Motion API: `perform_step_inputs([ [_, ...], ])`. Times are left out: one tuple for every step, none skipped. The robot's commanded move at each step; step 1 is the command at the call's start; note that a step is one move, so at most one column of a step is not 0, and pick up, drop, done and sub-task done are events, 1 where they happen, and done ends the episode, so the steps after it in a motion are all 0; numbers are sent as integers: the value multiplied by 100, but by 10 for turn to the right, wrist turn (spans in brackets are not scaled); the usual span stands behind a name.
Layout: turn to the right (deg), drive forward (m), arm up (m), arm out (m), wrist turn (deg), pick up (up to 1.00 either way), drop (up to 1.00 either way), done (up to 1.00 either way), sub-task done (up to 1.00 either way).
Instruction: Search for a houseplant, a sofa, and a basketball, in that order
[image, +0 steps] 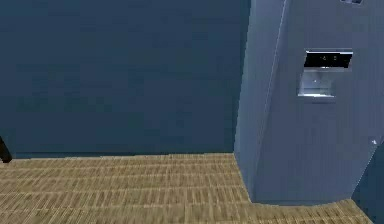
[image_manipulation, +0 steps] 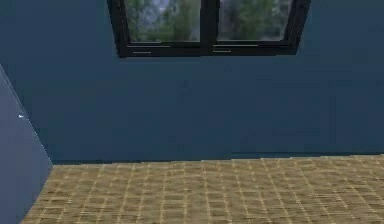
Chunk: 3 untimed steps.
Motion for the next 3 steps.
perform_step_inputs([
  [-450, 0, 0, 0, 0, 0, 0, 0, 0],
  [0, 50, 0, 0, 0, 0, 0, 0, 0],
  [-450, 0, 0, 0, 0, 0, 0, 0, 0],
])
